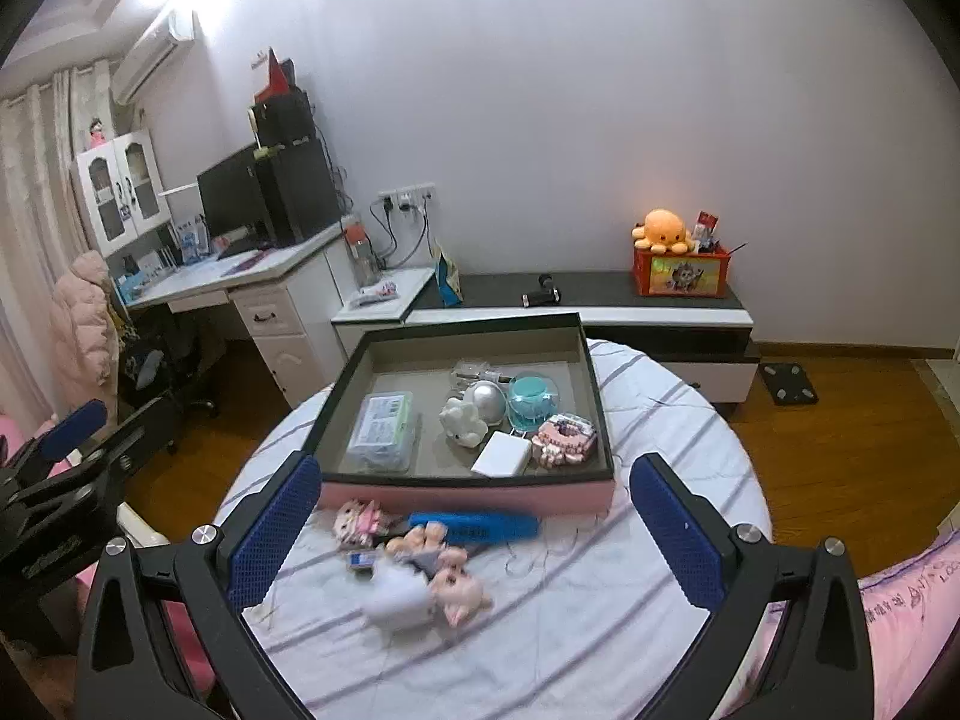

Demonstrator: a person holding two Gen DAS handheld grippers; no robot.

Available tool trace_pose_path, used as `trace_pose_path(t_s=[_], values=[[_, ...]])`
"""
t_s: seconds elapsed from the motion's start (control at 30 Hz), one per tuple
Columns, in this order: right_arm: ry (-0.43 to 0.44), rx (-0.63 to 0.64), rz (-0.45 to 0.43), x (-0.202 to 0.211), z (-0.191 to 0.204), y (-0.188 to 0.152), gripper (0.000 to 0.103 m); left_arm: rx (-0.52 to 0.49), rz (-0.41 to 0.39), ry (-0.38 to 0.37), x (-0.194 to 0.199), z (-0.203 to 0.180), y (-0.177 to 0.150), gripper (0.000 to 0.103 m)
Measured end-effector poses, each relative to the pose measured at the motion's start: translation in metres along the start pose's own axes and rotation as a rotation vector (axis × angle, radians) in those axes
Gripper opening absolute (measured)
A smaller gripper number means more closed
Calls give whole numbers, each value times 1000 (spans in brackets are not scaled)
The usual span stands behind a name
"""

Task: Organize rigid objects
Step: 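Withdraw both tools from the tray back over the table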

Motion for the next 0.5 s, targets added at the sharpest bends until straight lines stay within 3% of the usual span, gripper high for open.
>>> trace_pose_path(t_s=[0.3, 0.5], values=[[-12, 18, -66, 61, 9, -24, 103, 21, -15, -7, 51, 2, -18, 103], [-5, 10, -82, 80, 15, -38, 103, 28, -22, -3, 72, 4, -28, 103]])
Point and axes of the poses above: each gripper's, at about its wrist camera, not at the fingertips, and x roughly against the way its jaws point, z to its left, y to its top, the point moved 1 cm from there along -x, roughly the way its jaws point, and after that the axes turned 1 degree about y, right-handed, at the moved point
